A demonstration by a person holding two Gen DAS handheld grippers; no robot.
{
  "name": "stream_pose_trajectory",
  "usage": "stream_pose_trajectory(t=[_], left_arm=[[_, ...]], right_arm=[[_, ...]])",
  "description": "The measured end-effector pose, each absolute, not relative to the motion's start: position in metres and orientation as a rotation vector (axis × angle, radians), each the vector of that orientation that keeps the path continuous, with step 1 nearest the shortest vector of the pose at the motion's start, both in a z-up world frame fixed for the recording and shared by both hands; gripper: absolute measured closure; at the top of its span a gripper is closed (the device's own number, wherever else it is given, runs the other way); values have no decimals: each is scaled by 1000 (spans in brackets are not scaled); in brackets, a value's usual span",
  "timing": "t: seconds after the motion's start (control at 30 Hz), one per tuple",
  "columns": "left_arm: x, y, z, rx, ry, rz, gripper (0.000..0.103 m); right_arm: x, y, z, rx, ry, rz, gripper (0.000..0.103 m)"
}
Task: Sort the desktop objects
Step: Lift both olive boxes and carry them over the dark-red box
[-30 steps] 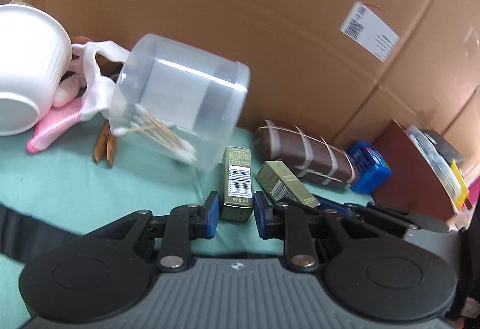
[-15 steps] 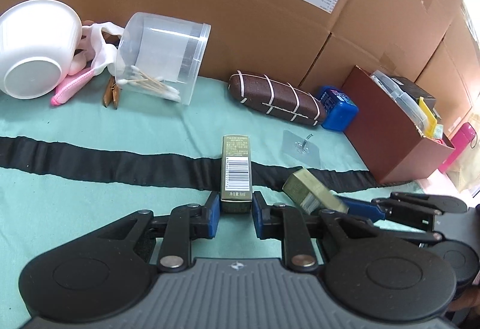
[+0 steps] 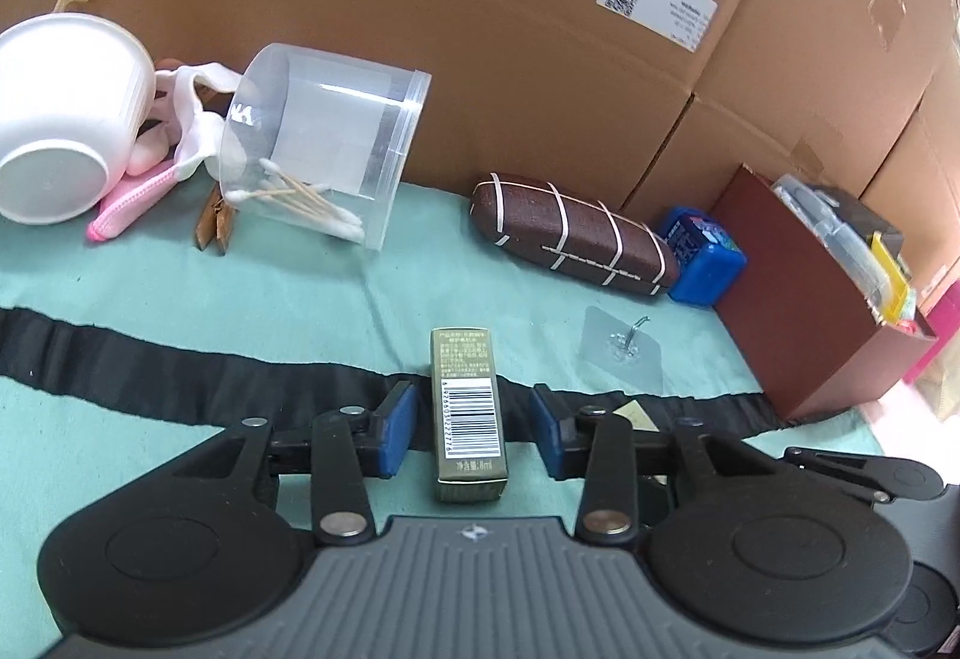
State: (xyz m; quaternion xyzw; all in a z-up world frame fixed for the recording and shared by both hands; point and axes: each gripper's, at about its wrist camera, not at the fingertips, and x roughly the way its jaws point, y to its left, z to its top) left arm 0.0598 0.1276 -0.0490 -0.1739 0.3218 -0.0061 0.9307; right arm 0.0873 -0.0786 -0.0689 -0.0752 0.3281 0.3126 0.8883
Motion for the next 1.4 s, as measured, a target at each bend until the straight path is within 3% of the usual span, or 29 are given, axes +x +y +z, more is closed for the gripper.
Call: stream_pose_trajectory(t=[0.03,0.07,0.47,0.9,1.17,1.4], left_arm=[[60,127,-49,-343,664,-7,79],[60,126,-49,-337,671,-5,81],[56,80,-4,-334,604,-179,81],[105,-49,72,-282,470,-500,81],[161,-132,64,-251,480,-600,81],[201,-158,43,-168,476,-534,81]], right_arm=[[86,-79,-69,-157,677,649,81],[85,-80,-69,-158,676,649,81],[68,-132,-28,-59,530,593,81],[84,-272,31,51,281,196,82],[122,-327,24,88,264,30,82],[157,-337,6,85,280,22,81]])
